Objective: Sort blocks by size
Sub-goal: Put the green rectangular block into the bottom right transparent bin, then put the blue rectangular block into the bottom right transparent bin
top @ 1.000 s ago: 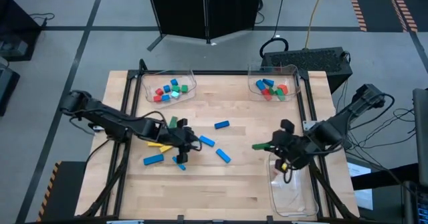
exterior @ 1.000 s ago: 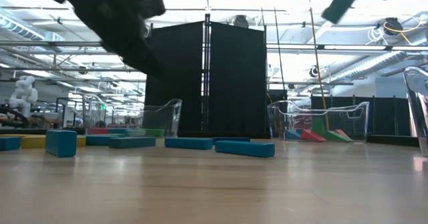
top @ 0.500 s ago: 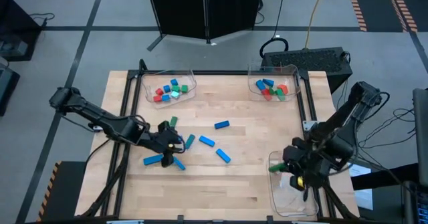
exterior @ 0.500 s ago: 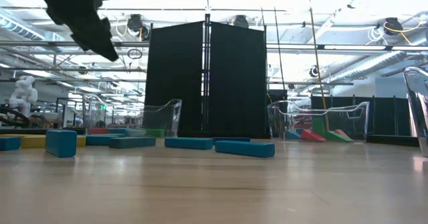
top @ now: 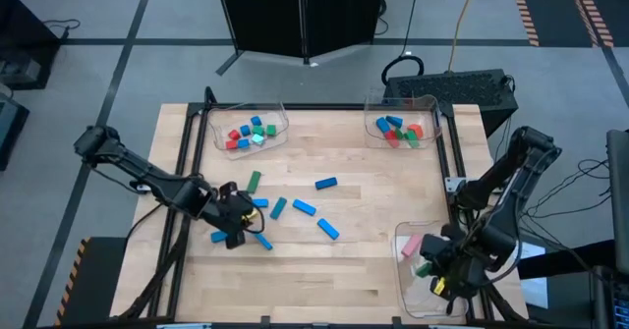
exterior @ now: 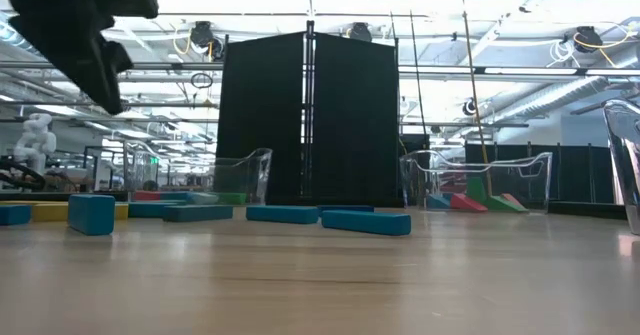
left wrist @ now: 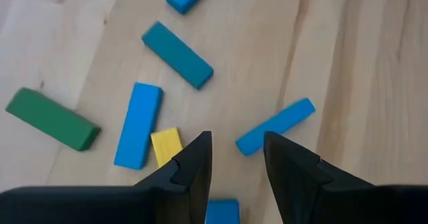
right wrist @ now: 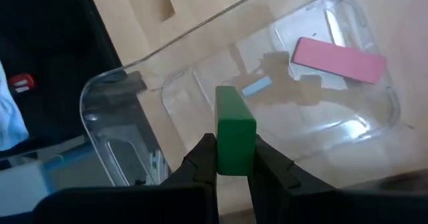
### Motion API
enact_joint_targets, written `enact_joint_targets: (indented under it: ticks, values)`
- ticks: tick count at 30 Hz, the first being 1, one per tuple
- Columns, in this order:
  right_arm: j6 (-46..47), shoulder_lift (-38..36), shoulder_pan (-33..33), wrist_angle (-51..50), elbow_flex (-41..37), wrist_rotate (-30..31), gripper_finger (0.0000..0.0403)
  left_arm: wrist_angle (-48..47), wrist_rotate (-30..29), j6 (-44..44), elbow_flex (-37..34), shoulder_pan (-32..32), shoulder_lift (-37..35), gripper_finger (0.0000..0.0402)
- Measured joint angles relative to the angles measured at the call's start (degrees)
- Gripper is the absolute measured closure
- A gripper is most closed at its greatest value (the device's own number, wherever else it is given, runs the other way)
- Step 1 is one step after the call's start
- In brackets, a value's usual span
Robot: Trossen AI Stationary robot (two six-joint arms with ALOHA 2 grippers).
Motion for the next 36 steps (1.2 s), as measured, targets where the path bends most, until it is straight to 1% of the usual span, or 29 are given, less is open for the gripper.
enact_joint_targets:
  ticks: [2, 8, 12, 17, 25, 27, 33, 36]
  values:
    - [-0.4, 1.0, 0.0, 0.5, 0.0, -0.2, 0.0365, -0.1, 1.1, -0.4, 0.0, -0.9, 0.0, 0.0265]
    - [-1.8, 3.9, -1.4, 0.4, 0.0, -1.6, 0.0334, -0.2, 1.5, -2.8, 0.0, -3.6, 0.0, 0.0265]
    - [-3.5, 5.1, -2.9, 0.0, 0.0, 0.0, 0.0329, -1.9, 1.6, -5.1, 0.0, -4.7, 0.0, 0.0265]
    - [-6.4, 6.6, -4.4, -0.1, 0.0, 0.4, 0.0318, -4.1, 1.6, -7.8, 0.0, -5.5, 0.0, 0.0265]
    - [-10.5, 9.5, -7.0, -0.4, 0.0, 0.0, 0.0278, -5.6, 1.8, -8.3, 0.0, -5.8, 0.2, 0.0265]
    - [-11.2, 9.5, -7.5, -0.4, 0.0, 0.0, 0.0266, -5.6, 3.5, -8.8, 0.0, -5.8, 0.2, 0.0265]
    - [-12.1, 7.7, -8.4, -0.4, 0.0, 0.3, 0.024, -5.7, 10.5, -15.5, -1.1, -5.9, 1.1, 0.0264]
    - [-12.3, 6.6, -8.8, -0.4, 0.0, 0.6, 0.0237, -6.0, 12.5, -17.3, -2.8, -6.6, 2.8, 0.025]
